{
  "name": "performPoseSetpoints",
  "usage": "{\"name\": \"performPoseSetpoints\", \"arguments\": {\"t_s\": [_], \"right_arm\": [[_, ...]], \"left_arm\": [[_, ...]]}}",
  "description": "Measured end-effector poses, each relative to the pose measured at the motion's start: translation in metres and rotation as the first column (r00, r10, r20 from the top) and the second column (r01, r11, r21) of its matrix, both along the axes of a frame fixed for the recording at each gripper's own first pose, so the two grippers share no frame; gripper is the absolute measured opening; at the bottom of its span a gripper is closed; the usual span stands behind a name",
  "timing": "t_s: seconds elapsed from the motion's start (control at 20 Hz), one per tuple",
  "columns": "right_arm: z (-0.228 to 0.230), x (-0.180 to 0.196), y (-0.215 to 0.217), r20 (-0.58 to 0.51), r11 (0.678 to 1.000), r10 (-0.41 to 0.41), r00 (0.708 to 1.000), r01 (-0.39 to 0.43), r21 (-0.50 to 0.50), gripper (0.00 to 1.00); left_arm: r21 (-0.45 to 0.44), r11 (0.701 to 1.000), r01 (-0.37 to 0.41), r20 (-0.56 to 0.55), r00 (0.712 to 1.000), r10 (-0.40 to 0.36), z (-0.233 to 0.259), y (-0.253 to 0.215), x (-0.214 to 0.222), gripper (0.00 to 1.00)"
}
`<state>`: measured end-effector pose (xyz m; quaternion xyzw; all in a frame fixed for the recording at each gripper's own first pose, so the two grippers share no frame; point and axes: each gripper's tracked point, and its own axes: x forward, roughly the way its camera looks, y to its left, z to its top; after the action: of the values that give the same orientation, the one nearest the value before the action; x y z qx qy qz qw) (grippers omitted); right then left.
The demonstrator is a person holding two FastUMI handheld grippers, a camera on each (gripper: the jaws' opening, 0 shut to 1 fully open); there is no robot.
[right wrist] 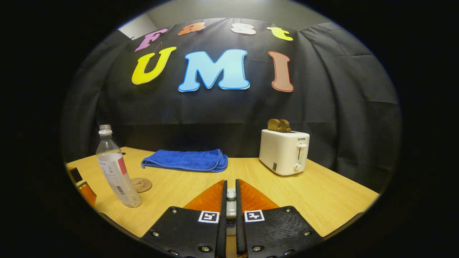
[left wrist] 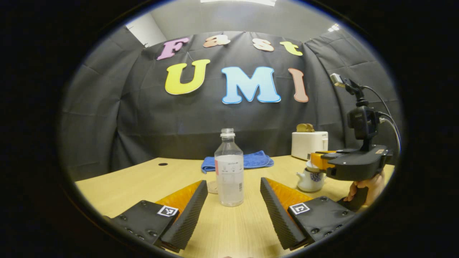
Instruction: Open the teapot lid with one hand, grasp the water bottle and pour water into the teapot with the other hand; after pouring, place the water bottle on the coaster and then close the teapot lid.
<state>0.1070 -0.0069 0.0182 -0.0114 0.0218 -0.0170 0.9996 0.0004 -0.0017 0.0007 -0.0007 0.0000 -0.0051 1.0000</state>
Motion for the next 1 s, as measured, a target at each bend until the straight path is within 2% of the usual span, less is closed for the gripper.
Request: {"name": "performPoseSetpoints", "arguments": {"t_s": [0.25,0.65,0.8,1.0], "right_arm": [[0.013,-0.018,0.007,0.029,0.999,0.045,0.999,-0.045,0.008,0.11],[0.044,-0.089,0.027,0.125,0.990,0.138,0.983,-0.136,-0.025,0.11],[0.048,-0.100,0.032,0.141,0.988,0.156,0.978,-0.152,-0.036,0.11],[0.040,-0.108,0.042,0.119,0.982,0.188,0.975,-0.188,-0.009,0.11]], "left_arm": [[0.000,1.000,-0.007,0.001,1.000,0.007,0.000,-0.001,0.008,1.00],[0.003,0.999,-0.041,-0.014,0.999,0.041,-0.004,0.002,0.051,1.00],[0.003,1.000,-0.024,-0.017,1.000,0.024,-0.003,-0.001,0.067,1.00],[0.002,0.999,-0.041,-0.020,0.999,0.041,-0.005,0.004,0.084,1.00]]}}
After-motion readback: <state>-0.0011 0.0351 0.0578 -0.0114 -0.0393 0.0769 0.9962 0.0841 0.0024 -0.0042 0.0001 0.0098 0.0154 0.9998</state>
